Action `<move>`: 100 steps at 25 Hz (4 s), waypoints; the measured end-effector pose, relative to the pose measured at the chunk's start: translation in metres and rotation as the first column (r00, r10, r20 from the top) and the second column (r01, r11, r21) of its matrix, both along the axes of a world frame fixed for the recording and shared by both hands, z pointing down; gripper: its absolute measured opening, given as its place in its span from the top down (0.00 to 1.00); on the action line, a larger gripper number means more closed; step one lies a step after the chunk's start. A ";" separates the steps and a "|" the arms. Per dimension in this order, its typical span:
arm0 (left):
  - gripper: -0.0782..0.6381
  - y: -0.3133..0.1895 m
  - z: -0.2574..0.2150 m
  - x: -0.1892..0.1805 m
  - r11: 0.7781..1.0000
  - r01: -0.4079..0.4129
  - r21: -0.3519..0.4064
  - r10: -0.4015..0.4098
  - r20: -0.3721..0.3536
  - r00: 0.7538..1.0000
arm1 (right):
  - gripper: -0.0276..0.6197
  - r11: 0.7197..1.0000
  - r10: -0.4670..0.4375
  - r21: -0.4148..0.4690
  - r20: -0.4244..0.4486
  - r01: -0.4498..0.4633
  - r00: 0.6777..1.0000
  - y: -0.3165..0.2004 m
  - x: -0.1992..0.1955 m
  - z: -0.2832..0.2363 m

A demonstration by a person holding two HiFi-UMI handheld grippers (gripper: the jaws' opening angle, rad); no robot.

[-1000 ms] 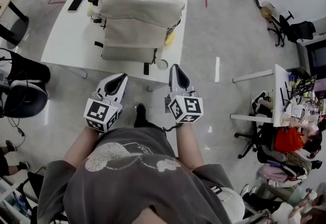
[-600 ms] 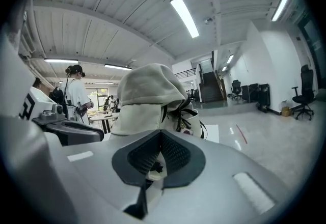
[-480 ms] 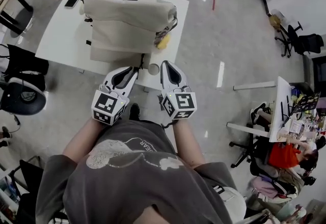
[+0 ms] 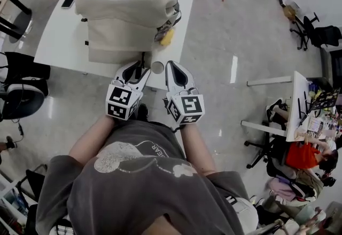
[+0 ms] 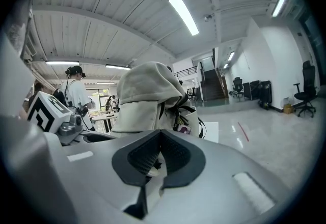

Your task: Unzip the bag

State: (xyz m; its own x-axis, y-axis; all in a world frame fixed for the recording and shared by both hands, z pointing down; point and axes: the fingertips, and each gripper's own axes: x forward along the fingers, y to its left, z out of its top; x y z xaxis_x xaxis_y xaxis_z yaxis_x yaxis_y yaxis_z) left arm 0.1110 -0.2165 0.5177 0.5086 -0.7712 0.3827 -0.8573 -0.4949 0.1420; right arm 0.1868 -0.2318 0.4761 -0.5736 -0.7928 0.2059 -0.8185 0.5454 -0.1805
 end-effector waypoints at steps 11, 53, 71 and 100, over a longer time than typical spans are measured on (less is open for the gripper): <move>0.74 -0.027 0.023 -0.007 0.994 0.096 -0.051 -0.094 0.039 0.995 | 0.96 0.998 0.050 -0.035 -0.021 -0.051 0.999 -0.005 0.015 0.016; 0.84 -0.023 -0.020 -0.072 0.995 -0.093 0.024 0.092 0.029 0.995 | 0.91 0.987 -0.154 -0.050 -0.089 0.150 0.984 -0.021 -0.087 0.021; 0.84 -0.030 0.004 -0.200 1.000 0.001 -0.006 -0.001 0.089 0.996 | 0.91 0.998 -0.010 -0.063 -0.119 0.002 0.993 -0.026 -0.081 0.020; 0.83 -0.018 0.046 -0.260 0.995 -0.034 -0.096 0.037 0.030 0.999 | 0.89 0.969 0.196 -0.129 -0.128 -0.212 0.972 -0.018 -0.083 0.040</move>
